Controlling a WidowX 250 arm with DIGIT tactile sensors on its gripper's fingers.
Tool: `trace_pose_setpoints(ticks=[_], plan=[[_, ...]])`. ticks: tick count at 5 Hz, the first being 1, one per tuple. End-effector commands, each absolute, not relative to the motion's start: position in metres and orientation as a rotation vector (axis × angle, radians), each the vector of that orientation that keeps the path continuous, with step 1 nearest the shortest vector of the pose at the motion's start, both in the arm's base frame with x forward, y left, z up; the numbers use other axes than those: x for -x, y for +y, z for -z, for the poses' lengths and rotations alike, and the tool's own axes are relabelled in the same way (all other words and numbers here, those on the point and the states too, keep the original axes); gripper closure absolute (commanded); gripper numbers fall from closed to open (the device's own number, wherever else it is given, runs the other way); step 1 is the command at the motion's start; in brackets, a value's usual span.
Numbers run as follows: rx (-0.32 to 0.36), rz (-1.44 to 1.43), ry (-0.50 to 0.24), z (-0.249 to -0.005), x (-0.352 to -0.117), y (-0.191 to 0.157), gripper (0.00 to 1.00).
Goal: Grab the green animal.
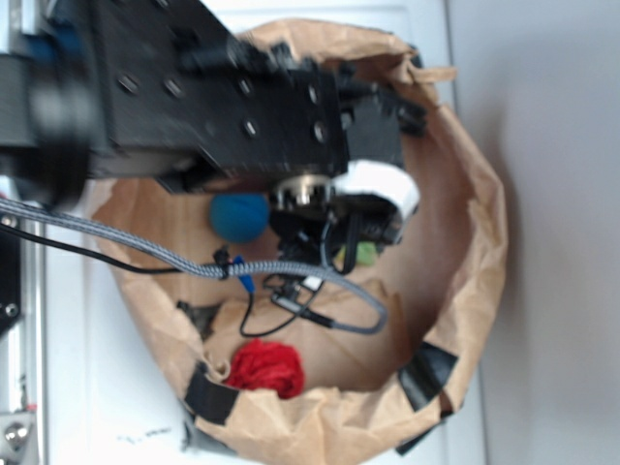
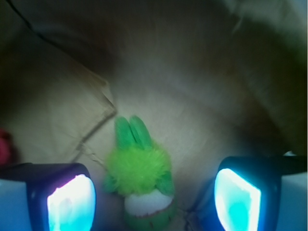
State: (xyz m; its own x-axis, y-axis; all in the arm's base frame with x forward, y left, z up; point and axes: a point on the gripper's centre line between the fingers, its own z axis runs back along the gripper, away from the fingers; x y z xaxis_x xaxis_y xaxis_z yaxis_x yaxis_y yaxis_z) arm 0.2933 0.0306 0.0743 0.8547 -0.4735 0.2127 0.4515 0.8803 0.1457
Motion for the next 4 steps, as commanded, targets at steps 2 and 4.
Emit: trace_pose_setpoints(ticks=[2, 4], plan=[[-0.244, 0.508, -0.340, -0.041, -0.303, 0.036, 0.00], [-0.223, 0.476, -0.375, -0.042, -0.297, 0.039, 1.00]])
